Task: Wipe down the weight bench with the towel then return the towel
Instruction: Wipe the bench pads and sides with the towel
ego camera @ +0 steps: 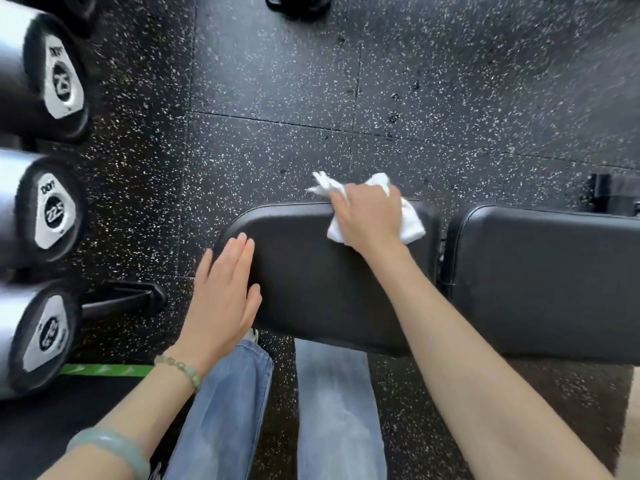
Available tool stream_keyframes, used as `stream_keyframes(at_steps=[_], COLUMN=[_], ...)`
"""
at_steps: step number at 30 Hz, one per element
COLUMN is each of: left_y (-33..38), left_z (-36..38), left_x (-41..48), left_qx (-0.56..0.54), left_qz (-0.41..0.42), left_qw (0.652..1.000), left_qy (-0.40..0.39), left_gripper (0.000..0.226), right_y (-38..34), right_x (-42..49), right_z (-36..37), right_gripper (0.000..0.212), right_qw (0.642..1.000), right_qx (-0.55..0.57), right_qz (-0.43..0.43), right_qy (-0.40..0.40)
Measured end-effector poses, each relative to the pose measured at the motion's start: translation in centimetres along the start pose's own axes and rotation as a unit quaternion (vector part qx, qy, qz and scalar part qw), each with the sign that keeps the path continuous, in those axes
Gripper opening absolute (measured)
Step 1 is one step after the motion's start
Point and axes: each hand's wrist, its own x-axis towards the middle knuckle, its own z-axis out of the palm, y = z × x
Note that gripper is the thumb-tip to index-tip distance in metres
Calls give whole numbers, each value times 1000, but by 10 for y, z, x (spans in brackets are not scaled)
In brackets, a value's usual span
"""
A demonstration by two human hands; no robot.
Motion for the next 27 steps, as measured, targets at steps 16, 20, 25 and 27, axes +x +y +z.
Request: stream_keyframes(at_steps=[16,20,25,27], left_y=[54,57,55,53], left_z=[-11,-10,-7,-4], left_x=[26,28,27,25], left_qx=[80,65,40,30], left_qz=[-124,-135,-140,-142], left_qw=[985,986,987,988], left_qy=[-93,-78,-68,-60], left_gripper=[112,113,112,108], right_y=[122,97,-43,-89], right_x=[22,26,30,36], right_z=[-15,-22,-18,-14], right_gripper=[45,40,26,26], right_qw=[980,980,947,927], right_qx=[92,32,53,78], right_qz=[-36,-89,-263,-315], right_qy=[-175,-175,-178,-190])
